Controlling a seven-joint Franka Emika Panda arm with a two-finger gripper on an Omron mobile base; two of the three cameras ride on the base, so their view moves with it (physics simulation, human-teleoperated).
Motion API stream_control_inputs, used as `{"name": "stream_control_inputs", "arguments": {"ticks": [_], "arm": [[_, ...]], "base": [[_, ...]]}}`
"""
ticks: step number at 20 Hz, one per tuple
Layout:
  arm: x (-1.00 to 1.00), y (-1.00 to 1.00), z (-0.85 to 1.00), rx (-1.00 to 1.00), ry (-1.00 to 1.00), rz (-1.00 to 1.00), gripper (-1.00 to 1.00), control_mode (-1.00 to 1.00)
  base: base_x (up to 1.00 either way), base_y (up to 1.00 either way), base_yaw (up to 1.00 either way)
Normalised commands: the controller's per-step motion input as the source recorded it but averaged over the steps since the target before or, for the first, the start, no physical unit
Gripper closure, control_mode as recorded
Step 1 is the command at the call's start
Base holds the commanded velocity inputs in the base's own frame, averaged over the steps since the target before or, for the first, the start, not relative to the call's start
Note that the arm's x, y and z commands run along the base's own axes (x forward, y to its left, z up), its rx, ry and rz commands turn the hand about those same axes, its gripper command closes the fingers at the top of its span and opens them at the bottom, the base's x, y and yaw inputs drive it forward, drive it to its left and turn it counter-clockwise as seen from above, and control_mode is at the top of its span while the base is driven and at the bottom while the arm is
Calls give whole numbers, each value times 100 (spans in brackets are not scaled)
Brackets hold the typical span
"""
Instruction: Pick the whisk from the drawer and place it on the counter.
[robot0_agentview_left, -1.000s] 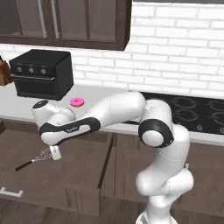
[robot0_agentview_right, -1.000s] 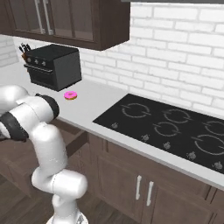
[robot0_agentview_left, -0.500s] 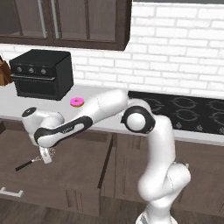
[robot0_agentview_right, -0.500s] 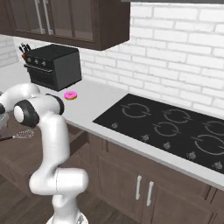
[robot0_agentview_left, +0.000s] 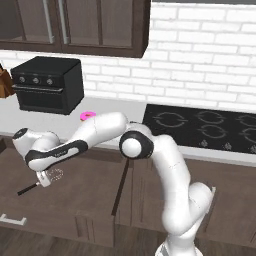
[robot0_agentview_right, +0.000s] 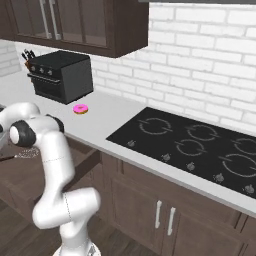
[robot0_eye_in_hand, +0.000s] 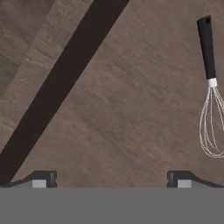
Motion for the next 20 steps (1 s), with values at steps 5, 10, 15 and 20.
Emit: {"name": "stream_control_inputs", "arguments": {"ticks": [5, 10, 15, 20], "arm": [[62, 0, -48, 0, 0, 7, -100, -100], [50, 0, -60, -2, 3, 4, -100, -100], [52, 0, -38, 0, 0, 2, -100, -100], [45, 15, -41, -3, 0, 0, -100, -100]], "base": [[0, 0, 0], [0, 0, 0], [0, 0, 0], [0, 0, 0]]}}
